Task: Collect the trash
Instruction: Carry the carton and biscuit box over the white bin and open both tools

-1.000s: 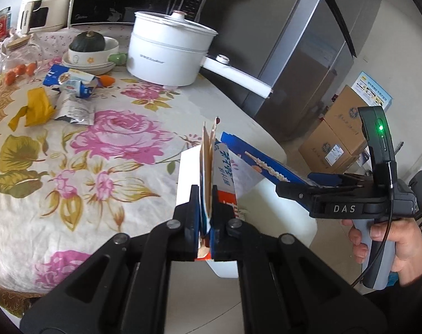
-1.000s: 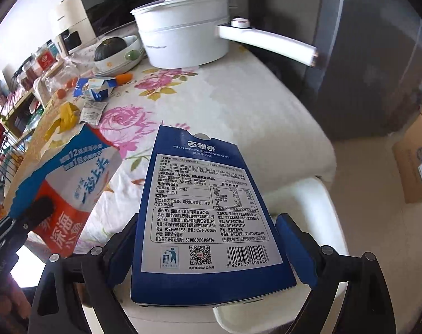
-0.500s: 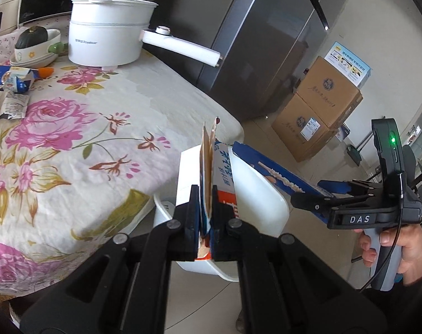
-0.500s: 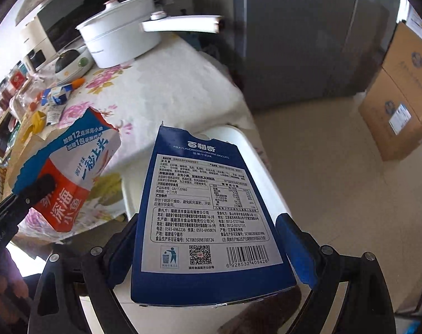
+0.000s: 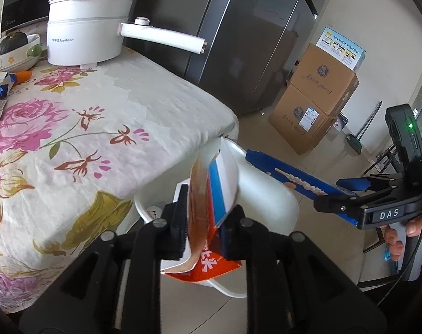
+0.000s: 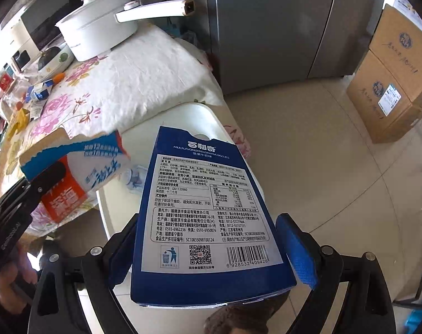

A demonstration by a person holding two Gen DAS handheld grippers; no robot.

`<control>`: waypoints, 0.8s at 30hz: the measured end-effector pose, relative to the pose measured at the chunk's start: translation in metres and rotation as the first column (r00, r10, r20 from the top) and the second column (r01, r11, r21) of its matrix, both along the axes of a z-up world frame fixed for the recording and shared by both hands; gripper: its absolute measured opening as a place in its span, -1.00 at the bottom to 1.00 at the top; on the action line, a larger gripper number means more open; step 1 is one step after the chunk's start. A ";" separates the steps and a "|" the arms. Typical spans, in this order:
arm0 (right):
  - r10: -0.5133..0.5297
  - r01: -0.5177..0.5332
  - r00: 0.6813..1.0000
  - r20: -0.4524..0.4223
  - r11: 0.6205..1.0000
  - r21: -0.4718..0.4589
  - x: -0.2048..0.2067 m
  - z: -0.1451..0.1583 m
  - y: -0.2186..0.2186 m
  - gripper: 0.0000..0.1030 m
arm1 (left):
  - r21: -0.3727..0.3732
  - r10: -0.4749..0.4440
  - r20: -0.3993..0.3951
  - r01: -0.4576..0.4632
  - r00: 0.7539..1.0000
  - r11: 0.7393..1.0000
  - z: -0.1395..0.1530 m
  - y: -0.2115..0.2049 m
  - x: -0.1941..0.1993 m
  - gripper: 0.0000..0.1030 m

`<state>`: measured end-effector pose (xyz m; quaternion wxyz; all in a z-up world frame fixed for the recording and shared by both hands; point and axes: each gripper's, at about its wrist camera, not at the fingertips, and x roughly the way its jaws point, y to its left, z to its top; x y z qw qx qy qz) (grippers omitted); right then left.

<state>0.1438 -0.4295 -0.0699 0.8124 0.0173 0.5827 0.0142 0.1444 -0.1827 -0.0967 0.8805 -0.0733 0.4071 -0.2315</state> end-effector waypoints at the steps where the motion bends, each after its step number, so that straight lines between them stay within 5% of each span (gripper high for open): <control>1: -0.001 0.001 1.000 0.000 1.000 -0.001 -0.001 0.000 -0.001 0.84 | 0.001 0.007 -0.008 -0.007 1.000 1.000 -0.002 0.000 0.000 -0.21; 4: -0.001 0.001 1.000 0.001 1.000 -0.003 -0.002 0.000 -0.001 0.84 | 0.011 0.040 -0.001 -0.040 0.999 0.999 -0.001 0.002 -0.003 0.34; 8: -0.006 0.006 1.000 -0.002 1.000 -0.006 -0.002 -0.001 -0.001 0.84 | 0.063 0.085 0.005 -0.085 0.996 0.994 0.006 0.007 -0.004 0.61; 16: 0.019 -0.019 0.999 -0.026 1.000 -0.015 0.005 -0.006 0.014 0.85 | 0.132 0.182 -0.030 -0.176 0.983 0.975 0.009 0.033 -0.008 0.92; 24: 0.033 -0.034 0.999 -0.019 0.998 -0.045 0.023 -0.011 0.042 0.90 | 0.199 0.224 -0.022 -0.215 0.974 0.956 0.015 0.062 -0.015 0.98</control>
